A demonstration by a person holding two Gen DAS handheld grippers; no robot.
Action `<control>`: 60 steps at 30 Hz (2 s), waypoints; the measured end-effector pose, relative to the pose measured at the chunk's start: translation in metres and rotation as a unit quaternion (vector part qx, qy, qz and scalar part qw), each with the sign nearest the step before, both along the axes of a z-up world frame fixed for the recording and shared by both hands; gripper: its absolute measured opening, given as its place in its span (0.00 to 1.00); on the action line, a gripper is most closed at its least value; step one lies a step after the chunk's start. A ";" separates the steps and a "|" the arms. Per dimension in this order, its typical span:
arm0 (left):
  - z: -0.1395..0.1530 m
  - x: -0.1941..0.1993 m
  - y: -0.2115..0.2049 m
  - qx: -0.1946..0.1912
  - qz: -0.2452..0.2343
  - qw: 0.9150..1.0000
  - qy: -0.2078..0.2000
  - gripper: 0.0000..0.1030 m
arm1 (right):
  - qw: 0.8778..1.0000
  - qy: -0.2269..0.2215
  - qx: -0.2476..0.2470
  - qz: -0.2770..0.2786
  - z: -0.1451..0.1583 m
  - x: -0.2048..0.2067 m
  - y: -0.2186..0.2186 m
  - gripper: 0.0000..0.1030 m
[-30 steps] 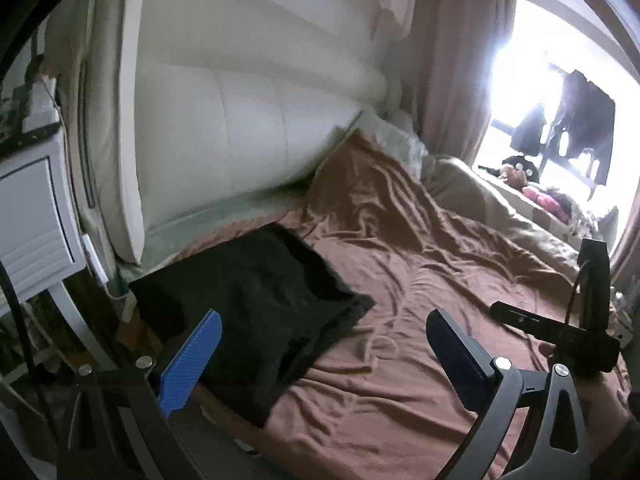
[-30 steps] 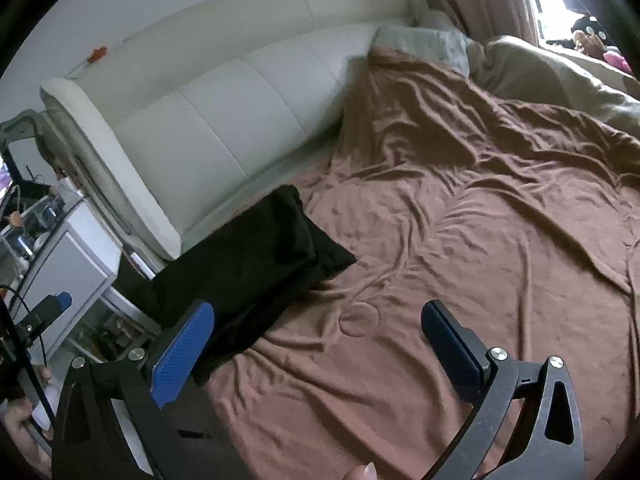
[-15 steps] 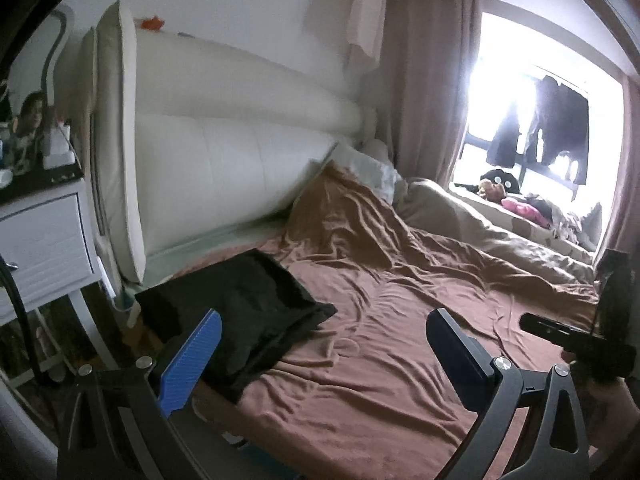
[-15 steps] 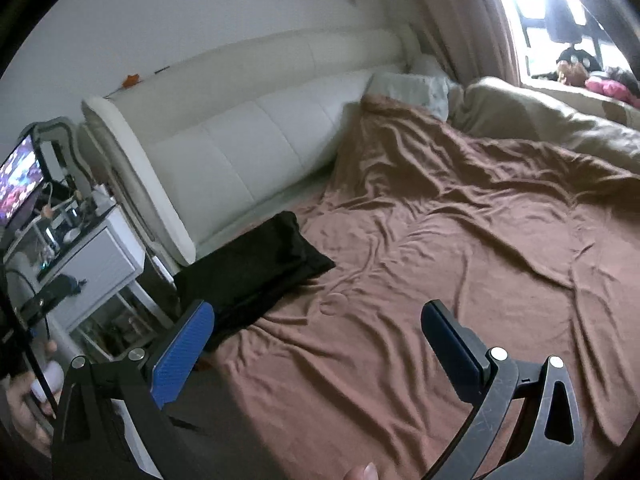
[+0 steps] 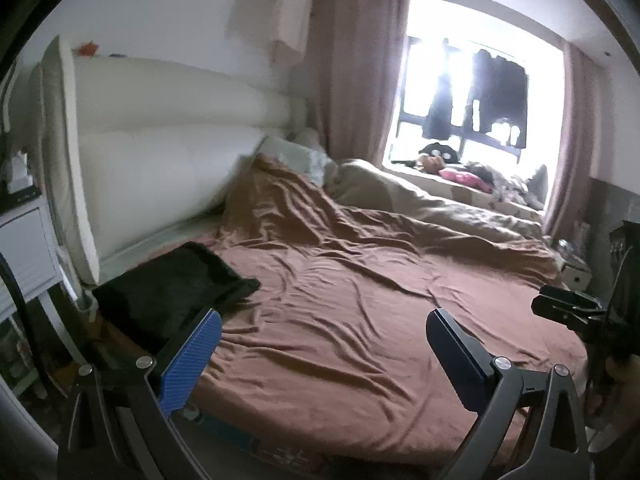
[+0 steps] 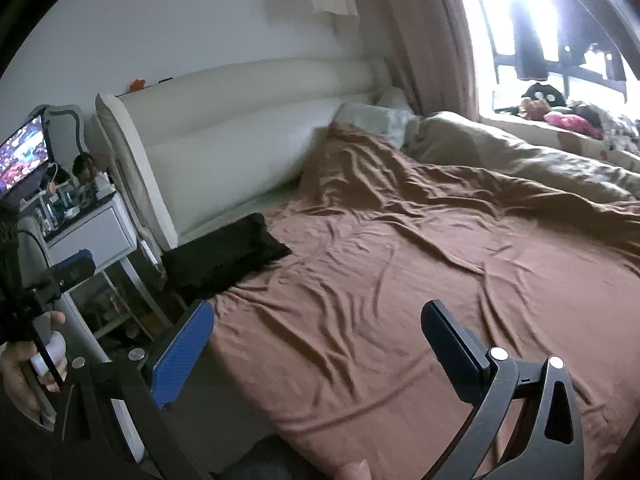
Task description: Fold large clothes
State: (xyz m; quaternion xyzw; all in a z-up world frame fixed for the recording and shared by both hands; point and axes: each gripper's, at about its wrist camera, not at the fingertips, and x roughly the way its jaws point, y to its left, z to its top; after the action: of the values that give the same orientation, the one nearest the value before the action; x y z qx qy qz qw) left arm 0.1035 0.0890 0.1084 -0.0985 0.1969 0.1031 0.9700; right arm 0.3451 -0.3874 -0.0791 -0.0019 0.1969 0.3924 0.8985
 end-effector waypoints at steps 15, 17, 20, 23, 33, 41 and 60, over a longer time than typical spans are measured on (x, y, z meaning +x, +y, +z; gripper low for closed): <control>-0.009 -0.062 -0.065 -0.001 -0.071 0.997 -0.030 0.99 | 0.997 -0.017 0.004 -0.079 -0.024 -0.097 -0.063 1.00; -0.010 -0.070 -0.070 0.007 -0.076 0.997 -0.031 1.00 | 0.996 -0.019 0.007 -0.083 -0.029 -0.107 -0.069 1.00; -0.015 -0.079 -0.075 0.009 -0.085 0.996 -0.032 1.00 | 0.996 -0.016 0.012 -0.090 -0.037 -0.122 -0.077 1.00; -0.019 -0.088 -0.081 0.014 -0.089 0.995 -0.033 1.00 | 0.995 -0.018 0.010 -0.102 -0.044 -0.131 -0.081 1.00; -0.040 -0.110 -0.093 0.005 -0.095 0.994 -0.049 1.00 | 0.991 -0.019 0.005 -0.131 -0.062 -0.153 -0.084 1.00; -0.052 -0.112 -0.098 0.014 -0.096 0.994 -0.045 1.00 | 0.991 -0.013 0.009 -0.136 -0.080 -0.157 -0.081 1.00; -0.057 -0.116 -0.104 0.014 -0.084 0.995 -0.052 1.00 | 0.990 0.002 0.014 -0.137 -0.086 -0.153 -0.086 1.00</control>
State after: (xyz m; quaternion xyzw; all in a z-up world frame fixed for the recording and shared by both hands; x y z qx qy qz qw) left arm -0.0125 -0.0147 0.0510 -0.0736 0.1520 0.0190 0.9855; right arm 0.1921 -0.4731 -0.1656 0.0381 0.1914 0.2684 0.9433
